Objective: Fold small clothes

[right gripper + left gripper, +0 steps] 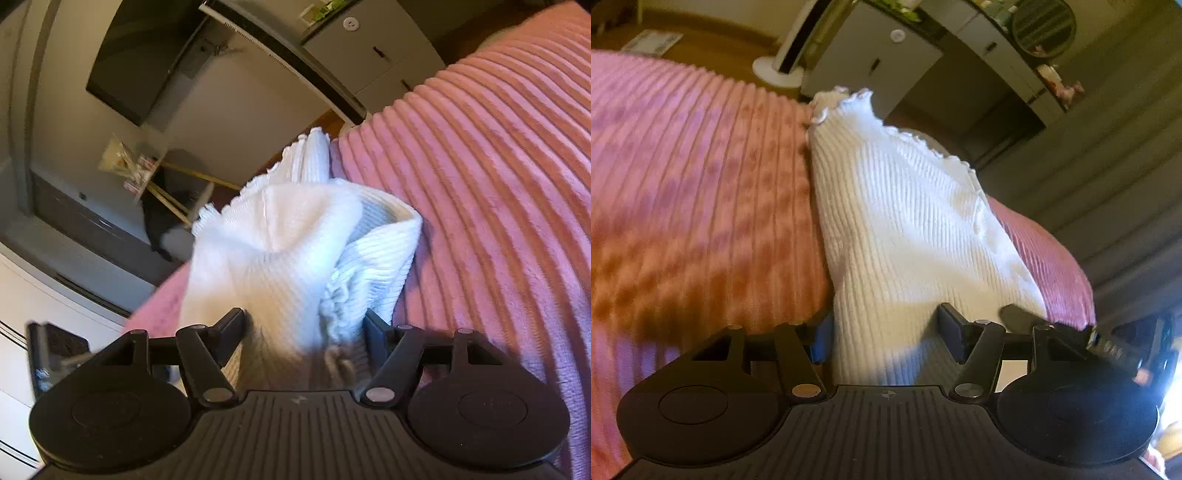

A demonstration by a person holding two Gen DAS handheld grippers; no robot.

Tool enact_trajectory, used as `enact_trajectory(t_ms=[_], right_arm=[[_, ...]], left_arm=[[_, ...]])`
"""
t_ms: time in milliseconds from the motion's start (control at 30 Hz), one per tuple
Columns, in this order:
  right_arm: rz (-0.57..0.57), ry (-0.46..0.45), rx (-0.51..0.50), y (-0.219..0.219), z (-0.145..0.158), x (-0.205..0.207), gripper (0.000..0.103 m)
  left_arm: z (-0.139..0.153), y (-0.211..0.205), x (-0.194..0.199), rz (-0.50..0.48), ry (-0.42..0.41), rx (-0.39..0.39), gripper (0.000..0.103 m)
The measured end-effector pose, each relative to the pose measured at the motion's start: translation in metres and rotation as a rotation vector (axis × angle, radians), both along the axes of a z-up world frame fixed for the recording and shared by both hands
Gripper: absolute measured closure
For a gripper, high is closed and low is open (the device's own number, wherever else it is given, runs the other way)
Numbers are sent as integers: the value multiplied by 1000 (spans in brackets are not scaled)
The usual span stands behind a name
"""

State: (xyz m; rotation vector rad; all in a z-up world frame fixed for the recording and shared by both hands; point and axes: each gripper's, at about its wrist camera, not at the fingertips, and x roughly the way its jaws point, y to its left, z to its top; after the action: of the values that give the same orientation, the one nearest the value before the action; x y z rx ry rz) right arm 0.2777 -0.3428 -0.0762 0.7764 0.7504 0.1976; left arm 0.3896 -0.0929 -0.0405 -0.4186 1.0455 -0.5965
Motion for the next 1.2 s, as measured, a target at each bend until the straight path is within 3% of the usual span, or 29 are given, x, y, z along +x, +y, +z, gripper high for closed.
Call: enact_trajectory(t_ms=[33, 67, 133, 233, 433, 567, 633, 700, 800, 867, 933, 1000, 1067, 1200], right_arm=[[1, -1, -49, 6, 4, 0, 55], [7, -9, -74, 10, 8, -2, 58], [7, -26, -103, 17, 19, -7, 63], [11, -71, -152, 36, 41, -18, 65], [44, -156, -133, 81, 69, -45, 65], [79, -162, -121, 112, 68, -60, 64], [90, -128, -196, 131, 60, -64, 60], [83, -44, -277, 146, 51, -63, 51], [23, -52, -340, 150, 63, -79, 45], [-50, -109, -460, 154, 84, -89, 45], [-76, -158, -561, 169, 103, -90, 50], [-34, -174, -605, 188, 110, -79, 66], [27, -191, -648, 213, 107, -69, 69], [37, -193, -845, 235, 75, -53, 71]], left_arm=[[1, 1, 0, 9, 6, -7, 50], [4, 1, -1, 11, -1, -5, 61], [15, 2, -5, 0, -28, 24, 66], [37, 4, -17, -22, -76, 63, 67], [78, 34, -51, -24, -185, 126, 67], [76, 64, -87, 0, -225, 200, 66], [61, 72, -99, 12, -214, 251, 62], [44, 74, -107, 21, -183, 372, 59], [56, 84, -121, 41, -279, 424, 54], [71, 83, -126, 79, -361, 468, 54], [80, 78, -124, 89, -423, 486, 50], [81, 66, -118, 101, -425, 480, 49], [77, 53, -106, 108, -418, 458, 49], [51, 32, -79, 125, -406, 530, 48]])
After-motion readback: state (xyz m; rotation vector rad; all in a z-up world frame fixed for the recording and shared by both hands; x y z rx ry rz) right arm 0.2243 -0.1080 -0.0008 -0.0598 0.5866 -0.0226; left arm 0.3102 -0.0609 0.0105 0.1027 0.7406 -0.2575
